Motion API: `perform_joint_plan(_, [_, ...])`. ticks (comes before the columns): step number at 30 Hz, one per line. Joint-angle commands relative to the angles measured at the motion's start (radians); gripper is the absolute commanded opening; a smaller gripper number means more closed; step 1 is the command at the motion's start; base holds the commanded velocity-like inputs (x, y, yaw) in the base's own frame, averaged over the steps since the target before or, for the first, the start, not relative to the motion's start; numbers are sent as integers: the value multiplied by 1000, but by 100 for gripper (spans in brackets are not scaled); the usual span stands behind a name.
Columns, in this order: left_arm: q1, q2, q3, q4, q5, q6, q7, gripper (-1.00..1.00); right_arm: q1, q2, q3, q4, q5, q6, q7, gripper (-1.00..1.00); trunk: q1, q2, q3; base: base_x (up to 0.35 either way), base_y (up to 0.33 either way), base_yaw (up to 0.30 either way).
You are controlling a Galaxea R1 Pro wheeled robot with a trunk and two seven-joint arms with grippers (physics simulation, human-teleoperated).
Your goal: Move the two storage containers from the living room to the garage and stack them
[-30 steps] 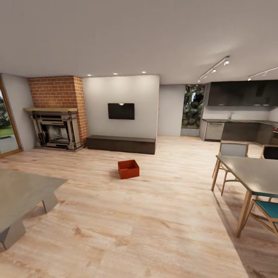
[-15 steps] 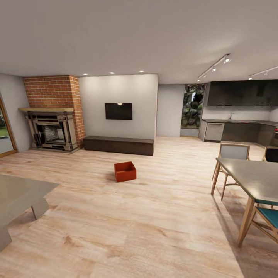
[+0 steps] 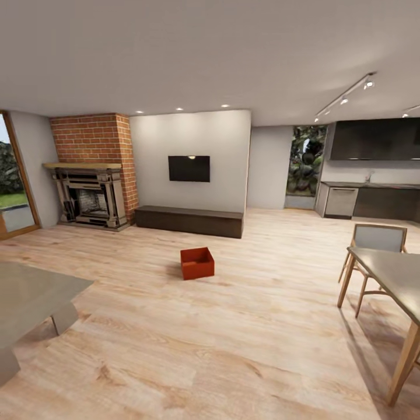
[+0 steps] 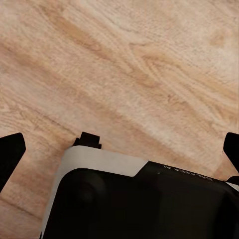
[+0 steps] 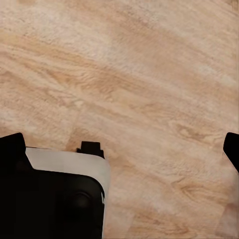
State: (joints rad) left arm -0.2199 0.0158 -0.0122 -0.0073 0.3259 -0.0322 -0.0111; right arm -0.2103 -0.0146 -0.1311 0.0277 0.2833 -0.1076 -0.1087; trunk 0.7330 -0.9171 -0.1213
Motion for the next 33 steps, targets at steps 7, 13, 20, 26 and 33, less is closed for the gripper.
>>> perform_joint_plan(7, [-1, 0, -2, 1, 5, -3, -1, 100, -1, -3, -7, 3, 11, -7, -1, 100, 1, -1, -1, 321, -84, 28])
perform_joint_plan(13, [-1, 0, -2, 1, 5, -4, -1, 100, -1, -8, -6, 3, 13, -6, 2, 100, 1, -1, -1, 321, -96, 3])
perform_joint_plan(20, [-1, 1, -1, 2, 9, -3, -1, 100, -1, -3, -6, 3, 13, -6, 3, 100, 1, -1, -1, 322, -52, 0])
perform_joint_plan(26, [-1, 2, 1, 3, 11, -3, -1, 100, -1, 0, -7, 3, 13, -4, -5, 100, 1, -1, -1, 326, -1, 39])
perform_joint_plan(33, [-1, 1, 1, 2, 12, -3, -1, 100, -1, -1, -7, 2, 13, -8, -7, 100, 1, -1, -1, 326, 0, 242])
